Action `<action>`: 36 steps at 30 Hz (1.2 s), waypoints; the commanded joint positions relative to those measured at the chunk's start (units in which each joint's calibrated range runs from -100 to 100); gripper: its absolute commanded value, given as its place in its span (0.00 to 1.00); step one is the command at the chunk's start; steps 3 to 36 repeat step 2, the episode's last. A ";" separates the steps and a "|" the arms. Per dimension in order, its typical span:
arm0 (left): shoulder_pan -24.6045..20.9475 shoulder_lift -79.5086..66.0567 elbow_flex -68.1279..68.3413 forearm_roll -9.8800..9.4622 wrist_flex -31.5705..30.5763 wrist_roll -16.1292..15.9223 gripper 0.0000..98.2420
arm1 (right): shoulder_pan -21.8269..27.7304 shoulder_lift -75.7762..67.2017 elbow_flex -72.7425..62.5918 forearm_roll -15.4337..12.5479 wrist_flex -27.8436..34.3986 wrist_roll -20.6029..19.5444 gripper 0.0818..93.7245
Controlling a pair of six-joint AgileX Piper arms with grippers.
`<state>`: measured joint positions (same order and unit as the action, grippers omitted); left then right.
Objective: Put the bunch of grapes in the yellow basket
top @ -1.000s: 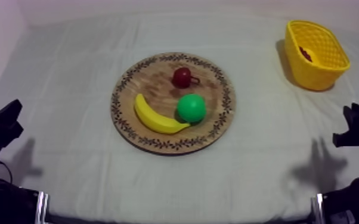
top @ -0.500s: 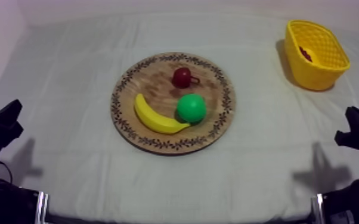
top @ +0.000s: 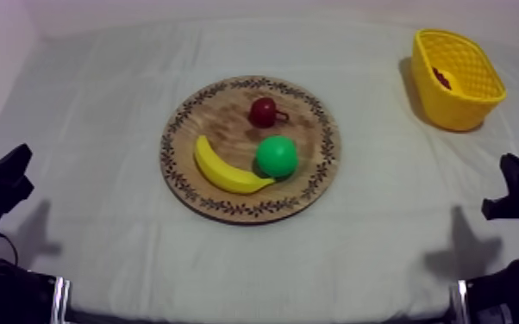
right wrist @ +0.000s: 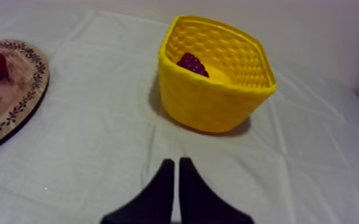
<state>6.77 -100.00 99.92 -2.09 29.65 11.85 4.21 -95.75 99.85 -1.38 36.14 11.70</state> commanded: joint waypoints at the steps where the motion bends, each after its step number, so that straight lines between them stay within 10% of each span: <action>1: 0.00 0.00 -0.03 0.02 0.01 -0.01 0.00 | 0.01 0.00 0.04 -0.01 -0.01 0.08 0.00; 36: 0.00 0.00 -0.03 0.02 0.01 -0.01 0.00 | 0.01 0.00 0.04 -0.01 -0.01 0.08 0.00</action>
